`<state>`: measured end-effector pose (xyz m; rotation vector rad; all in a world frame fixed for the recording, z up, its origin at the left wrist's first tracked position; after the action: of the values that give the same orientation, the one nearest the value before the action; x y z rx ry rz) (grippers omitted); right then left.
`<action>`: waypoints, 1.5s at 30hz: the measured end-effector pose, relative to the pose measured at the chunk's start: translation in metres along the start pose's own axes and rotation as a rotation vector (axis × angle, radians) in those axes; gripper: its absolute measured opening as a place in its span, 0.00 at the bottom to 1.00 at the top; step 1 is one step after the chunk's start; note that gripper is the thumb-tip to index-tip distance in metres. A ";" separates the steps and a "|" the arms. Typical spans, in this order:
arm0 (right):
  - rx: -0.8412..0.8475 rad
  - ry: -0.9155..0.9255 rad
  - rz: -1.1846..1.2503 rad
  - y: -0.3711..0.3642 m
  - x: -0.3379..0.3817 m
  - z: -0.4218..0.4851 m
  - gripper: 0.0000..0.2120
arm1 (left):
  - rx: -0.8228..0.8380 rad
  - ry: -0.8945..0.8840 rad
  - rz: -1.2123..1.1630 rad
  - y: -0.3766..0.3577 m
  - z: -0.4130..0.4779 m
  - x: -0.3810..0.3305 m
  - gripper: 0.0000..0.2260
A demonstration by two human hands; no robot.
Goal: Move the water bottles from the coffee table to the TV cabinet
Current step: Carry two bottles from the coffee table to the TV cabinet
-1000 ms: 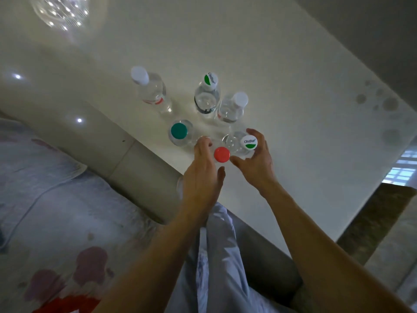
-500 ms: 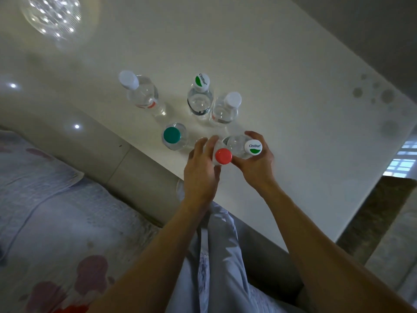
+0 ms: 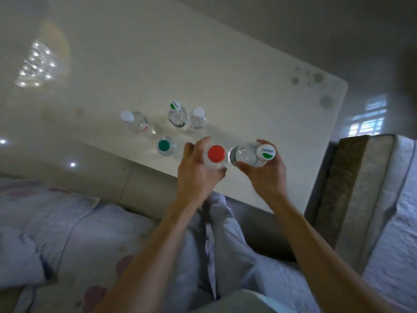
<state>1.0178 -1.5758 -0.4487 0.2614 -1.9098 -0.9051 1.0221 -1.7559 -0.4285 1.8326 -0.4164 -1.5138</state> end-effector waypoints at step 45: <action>-0.647 -0.266 0.203 0.443 -0.204 -0.090 0.28 | 0.692 -0.671 -0.124 -0.141 -0.241 -0.369 0.30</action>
<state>1.2820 -1.2007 -0.2608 -0.4498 -1.7258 -1.4062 1.1273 -1.3431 -0.2473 1.7897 -1.2944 -2.2567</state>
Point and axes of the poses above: each hand's wrist, its own z-axis towards the middle knuckle, its own y-axis out of the back of the hand, x = y × z, the point moved 3 cm from there along z, towards the middle knuckle, and after that the axes turned 15 degrees about -x, right-handed, at the moved point
